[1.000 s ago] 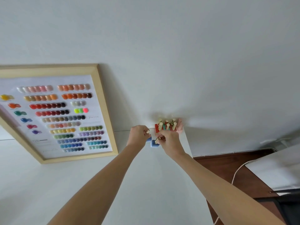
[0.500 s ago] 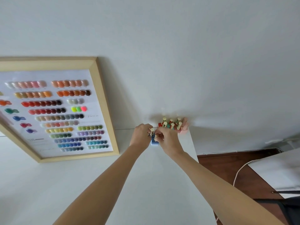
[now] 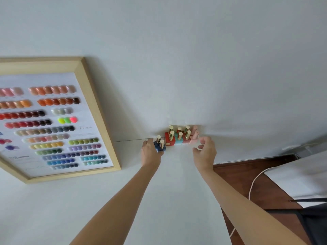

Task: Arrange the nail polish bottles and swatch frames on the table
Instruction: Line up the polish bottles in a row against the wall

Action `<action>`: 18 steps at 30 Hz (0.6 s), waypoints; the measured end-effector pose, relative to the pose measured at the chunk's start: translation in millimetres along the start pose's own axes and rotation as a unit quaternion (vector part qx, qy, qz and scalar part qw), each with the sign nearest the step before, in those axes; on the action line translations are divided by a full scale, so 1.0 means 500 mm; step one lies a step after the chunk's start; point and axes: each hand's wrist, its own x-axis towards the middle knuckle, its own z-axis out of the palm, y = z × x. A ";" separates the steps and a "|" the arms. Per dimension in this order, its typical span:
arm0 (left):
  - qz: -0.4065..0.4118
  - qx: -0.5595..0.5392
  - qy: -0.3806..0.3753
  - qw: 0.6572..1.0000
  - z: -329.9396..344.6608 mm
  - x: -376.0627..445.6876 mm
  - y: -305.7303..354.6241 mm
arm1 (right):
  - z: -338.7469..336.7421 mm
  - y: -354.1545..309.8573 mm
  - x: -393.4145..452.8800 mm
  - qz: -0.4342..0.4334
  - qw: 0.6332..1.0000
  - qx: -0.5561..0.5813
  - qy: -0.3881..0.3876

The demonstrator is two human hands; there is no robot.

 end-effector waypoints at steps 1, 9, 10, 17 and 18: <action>-0.002 -0.008 0.003 1.000 0.002 0.006 0.002 | 0.001 0.007 0.010 0.011 1.000 -0.006 -0.008; -0.045 -0.049 0.005 0.998 0.016 0.048 -0.002 | 0.029 0.025 0.066 0.002 0.998 -0.030 -0.054; -0.046 -0.045 0.006 0.998 0.019 0.052 -0.002 | 0.033 0.024 0.070 -0.005 0.998 -0.030 -0.046; -0.060 -0.048 0.006 0.997 0.038 0.053 0.002 | 0.039 0.031 0.080 -0.009 0.999 -0.036 -0.035; -0.062 -0.046 0.005 0.997 0.037 0.053 0.002 | 0.037 0.031 0.081 -0.009 0.998 -0.040 -0.040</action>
